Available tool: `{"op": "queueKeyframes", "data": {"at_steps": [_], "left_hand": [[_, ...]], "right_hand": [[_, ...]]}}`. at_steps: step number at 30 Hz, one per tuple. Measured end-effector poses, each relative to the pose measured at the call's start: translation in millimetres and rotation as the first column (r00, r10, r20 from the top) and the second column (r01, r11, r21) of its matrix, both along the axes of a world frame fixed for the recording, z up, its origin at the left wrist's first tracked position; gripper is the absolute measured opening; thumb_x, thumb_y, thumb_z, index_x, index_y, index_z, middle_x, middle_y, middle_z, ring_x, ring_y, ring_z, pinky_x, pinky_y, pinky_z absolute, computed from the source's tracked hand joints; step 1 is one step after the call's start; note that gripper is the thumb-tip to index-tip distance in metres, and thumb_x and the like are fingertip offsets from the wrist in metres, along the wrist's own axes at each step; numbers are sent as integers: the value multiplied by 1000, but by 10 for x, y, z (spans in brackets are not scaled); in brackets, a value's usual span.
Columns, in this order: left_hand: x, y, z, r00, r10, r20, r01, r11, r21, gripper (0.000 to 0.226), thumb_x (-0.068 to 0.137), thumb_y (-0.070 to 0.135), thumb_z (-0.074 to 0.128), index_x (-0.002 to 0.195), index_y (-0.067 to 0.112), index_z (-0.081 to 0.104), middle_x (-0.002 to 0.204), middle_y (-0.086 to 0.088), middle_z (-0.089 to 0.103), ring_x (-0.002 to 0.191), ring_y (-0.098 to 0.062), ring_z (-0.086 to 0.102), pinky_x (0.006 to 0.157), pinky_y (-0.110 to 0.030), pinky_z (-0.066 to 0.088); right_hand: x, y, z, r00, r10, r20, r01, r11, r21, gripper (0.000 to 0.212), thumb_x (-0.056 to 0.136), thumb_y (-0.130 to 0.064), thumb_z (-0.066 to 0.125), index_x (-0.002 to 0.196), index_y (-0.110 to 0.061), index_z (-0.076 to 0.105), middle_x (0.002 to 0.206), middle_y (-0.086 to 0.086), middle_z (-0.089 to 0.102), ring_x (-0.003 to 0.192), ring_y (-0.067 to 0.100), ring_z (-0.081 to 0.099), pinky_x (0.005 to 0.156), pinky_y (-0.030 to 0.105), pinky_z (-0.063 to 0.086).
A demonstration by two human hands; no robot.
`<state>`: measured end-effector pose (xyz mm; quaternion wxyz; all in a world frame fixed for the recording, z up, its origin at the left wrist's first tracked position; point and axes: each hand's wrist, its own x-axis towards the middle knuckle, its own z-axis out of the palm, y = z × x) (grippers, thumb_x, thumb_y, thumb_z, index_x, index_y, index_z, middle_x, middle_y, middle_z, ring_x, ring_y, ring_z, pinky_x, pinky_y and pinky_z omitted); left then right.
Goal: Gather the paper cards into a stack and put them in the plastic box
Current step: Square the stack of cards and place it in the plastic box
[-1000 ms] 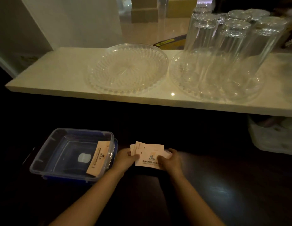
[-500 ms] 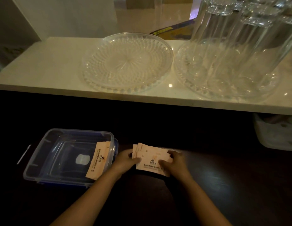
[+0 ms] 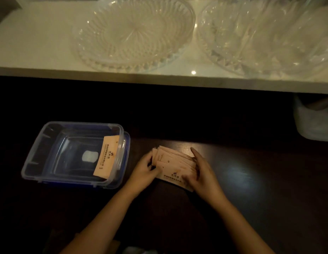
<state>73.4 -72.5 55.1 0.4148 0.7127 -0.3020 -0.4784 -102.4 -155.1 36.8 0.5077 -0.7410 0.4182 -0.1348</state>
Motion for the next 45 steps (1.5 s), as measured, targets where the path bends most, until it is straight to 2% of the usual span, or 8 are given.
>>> {"op": "queueKeyframes", "data": {"at_steps": [6, 11, 14, 21, 33, 38, 42, 45], "left_hand": [[-416, 23, -47, 936, 330, -121, -344, 932, -115, 35, 80, 53, 43, 111, 45, 57, 131, 0, 52, 117, -6, 51, 97, -25, 40], [-787, -10, -39, 889, 435, -142, -456, 869, -193, 21, 92, 29, 44, 106, 23, 58, 105, 3, 63, 93, 0, 62, 74, -11, 49], [-939, 42, -182, 876, 473, -95, -483, 855, -189, 15, 90, 19, 51, 100, 23, 61, 104, 4, 65, 97, -13, 62, 73, -11, 49], [-1104, 28, -170, 826, 447, -344, -524, 834, -175, 46, 83, 48, 34, 125, 34, 46, 141, 2, 47, 130, -11, 43, 112, -35, 31], [-1261, 133, -253, 861, 347, -372, -443, 871, -212, 64, 84, 50, 19, 139, 22, 36, 143, -2, 45, 133, -15, 41, 113, -35, 28], [-1214, 221, -318, 939, 262, -224, -310, 926, -215, 60, 76, 29, 51, 133, 22, 37, 131, 14, 57, 123, -3, 49, 105, -25, 38], [-1014, 294, -377, 978, 55, 203, -28, 991, -130, 67, 74, 4, 66, 129, 27, 36, 126, 17, 52, 119, 7, 48, 103, -14, 36], [-919, 284, -314, 952, 69, 298, -22, 987, -156, 60, 71, 2, 72, 117, 29, 45, 109, 23, 56, 101, 23, 51, 88, -1, 39]], "right_hand": [[-281, -14, 35, 988, 154, 18, -143, 950, -278, 69, 78, -9, 69, 137, -17, 34, 114, -6, 39, 103, 0, 43, 92, 2, 33], [-535, -55, 67, 981, 187, -50, -189, 865, -465, 67, 77, -11, 67, 136, -20, 37, 115, 1, 45, 105, 11, 48, 90, 22, 46], [-600, 28, -72, 991, 68, -119, -115, 883, -455, 66, 76, -20, 70, 133, -33, 39, 125, 8, 46, 117, 19, 42, 98, 42, 44], [-494, 305, -135, 970, -196, 147, 220, 960, -173, 70, 79, -6, 67, 133, -34, 32, 144, 11, 29, 133, 17, 31, 110, 29, 30], [-660, 353, -192, 981, -157, 117, 183, 949, -256, 79, 82, -4, 62, 139, -34, 17, 153, 14, 15, 140, 18, 15, 110, 9, 9], [-661, 424, -269, 983, -164, 80, 179, 947, -268, 82, 83, -5, 62, 139, -39, 14, 152, 14, 16, 139, 19, 18, 106, 0, 7], [-674, 392, -270, 985, -160, 70, 174, 934, -313, 76, 81, -7, 65, 138, -34, 22, 149, 17, 27, 137, 24, 26, 110, 12, 14], [-688, 373, -249, 985, -164, 57, 174, 921, -350, 73, 79, -8, 67, 138, -29, 27, 146, 18, 32, 135, 26, 31, 110, 21, 20]]}}
